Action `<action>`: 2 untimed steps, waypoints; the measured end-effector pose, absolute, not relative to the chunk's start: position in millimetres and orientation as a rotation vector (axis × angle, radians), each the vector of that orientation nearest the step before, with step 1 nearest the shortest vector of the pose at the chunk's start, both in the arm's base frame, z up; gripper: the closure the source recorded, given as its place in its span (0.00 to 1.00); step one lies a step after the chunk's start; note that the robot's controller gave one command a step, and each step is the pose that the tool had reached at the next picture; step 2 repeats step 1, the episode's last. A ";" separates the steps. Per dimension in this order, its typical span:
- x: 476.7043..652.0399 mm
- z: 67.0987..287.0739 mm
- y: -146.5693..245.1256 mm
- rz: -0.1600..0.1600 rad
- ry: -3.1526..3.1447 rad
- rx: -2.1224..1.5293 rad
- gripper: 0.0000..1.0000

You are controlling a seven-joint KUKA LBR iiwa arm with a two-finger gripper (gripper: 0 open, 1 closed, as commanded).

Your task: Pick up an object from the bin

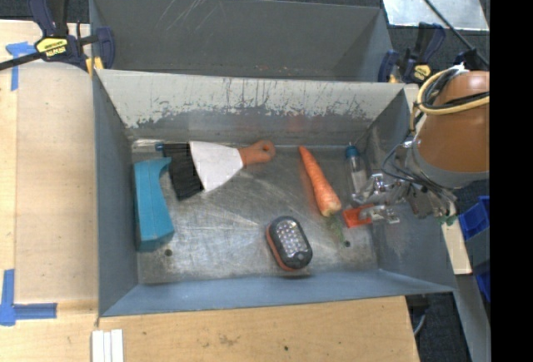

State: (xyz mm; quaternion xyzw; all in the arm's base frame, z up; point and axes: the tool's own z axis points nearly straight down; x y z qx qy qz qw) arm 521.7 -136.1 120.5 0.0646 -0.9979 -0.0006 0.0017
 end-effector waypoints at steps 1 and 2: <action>521.8 142.0 -136.0 -0.001 -3.133 0.203 1.00; 521.8 142.0 -136.0 -0.001 -3.133 0.203 1.00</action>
Offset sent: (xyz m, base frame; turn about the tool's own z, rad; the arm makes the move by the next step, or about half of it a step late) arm 0.0000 -0.0001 0.0171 0.0000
